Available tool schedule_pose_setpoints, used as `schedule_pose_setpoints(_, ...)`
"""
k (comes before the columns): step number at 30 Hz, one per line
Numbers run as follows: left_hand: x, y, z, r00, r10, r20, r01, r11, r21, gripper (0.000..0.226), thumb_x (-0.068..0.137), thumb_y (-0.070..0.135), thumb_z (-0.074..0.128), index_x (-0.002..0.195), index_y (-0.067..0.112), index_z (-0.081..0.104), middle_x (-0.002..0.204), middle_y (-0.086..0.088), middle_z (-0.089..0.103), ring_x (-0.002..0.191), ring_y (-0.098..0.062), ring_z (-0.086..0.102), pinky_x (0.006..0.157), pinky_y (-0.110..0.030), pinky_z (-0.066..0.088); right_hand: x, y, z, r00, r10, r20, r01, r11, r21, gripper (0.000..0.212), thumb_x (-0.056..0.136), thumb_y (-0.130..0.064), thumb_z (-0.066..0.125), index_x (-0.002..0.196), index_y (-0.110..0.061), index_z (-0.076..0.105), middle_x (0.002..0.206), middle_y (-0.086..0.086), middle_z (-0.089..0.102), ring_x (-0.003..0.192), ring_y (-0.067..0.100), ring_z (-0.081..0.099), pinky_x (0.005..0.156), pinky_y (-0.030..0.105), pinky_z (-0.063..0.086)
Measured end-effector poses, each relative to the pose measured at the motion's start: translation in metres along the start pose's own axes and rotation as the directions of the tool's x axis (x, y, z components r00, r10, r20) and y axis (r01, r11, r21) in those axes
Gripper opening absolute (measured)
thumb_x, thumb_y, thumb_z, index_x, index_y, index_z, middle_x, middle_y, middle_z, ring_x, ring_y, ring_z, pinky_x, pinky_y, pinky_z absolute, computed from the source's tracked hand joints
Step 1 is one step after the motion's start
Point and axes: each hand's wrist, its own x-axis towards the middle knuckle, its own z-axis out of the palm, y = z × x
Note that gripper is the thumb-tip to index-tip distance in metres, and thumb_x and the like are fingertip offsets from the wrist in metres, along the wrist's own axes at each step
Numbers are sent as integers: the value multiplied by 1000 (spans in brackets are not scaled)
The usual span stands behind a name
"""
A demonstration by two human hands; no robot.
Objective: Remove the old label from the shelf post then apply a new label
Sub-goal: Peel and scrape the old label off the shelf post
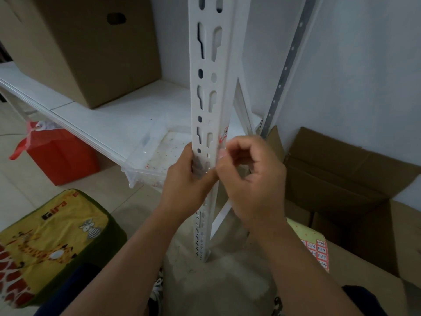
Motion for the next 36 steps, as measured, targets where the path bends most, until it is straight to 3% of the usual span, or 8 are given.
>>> schedule_pose_setpoints(2,0,2,0,1000,-11,1,11,1000,-13,70,62,70,66,116,27,55,99,16,69,90,-3,67,75,-29,58,1,4,-3,997,68,-48,-66,997,36,5,87,-14,59,91,-12,62,83,-9,60,77,4,60,69,12,48)
schedule_pose_setpoints(4,-1,2,1,1000,-25,2,25,1000,-19,77,58,72,60,119,26,54,104,14,69,94,-5,68,79,-35,60,1,5,-2,990,134,-41,-131,989,68,4,89,-17,61,93,-16,61,86,-14,60,80,3,61,70,11,48)
schedule_pose_setpoints(10,-1,1,2,999,-33,-27,33,999,15,52,69,54,65,114,29,55,95,14,69,85,-4,67,73,-29,57,5,6,6,989,150,-20,-149,988,52,8,89,-18,64,96,-17,60,88,-10,62,83,10,63,72,20,54)
schedule_pose_setpoints(13,-1,3,2,999,-24,-24,24,1000,15,45,73,51,66,111,30,54,92,12,69,83,-6,67,74,-31,57,8,5,10,991,133,-21,-133,991,-13,12,90,-25,64,98,-16,60,87,-12,60,83,5,62,71,13,51)
schedule_pose_setpoints(26,2,0,1,999,-6,-47,8,999,43,47,65,62,57,100,31,55,78,13,65,60,-2,54,56,-24,48,11,2,16,998,51,-47,-57,988,-142,12,95,-19,57,88,-10,60,77,-6,59,71,6,58,62,16,49)
schedule_pose_setpoints(30,0,5,1,1000,-3,-7,3,999,34,44,73,49,64,109,26,55,84,18,65,69,9,59,58,-9,44,10,0,12,990,142,3,-142,990,-14,11,95,-20,54,87,-13,57,76,-10,58,70,7,59,60,19,50)
schedule_pose_setpoints(34,0,4,1,999,26,-24,-24,998,61,53,76,60,65,116,30,51,95,18,66,85,4,63,72,-23,54,6,-1,4,966,249,75,-257,956,138,7,95,-15,55,88,-16,57,75,-7,58,69,7,59,63,19,50)
schedule_pose_setpoints(36,-2,7,2,999,43,-22,-43,998,35,58,78,56,69,124,29,48,98,24,64,90,10,61,73,-16,52,5,-1,1,954,286,92,-299,933,201,8,95,-11,55,88,-14,58,76,-3,60,68,7,59,64,17,50)
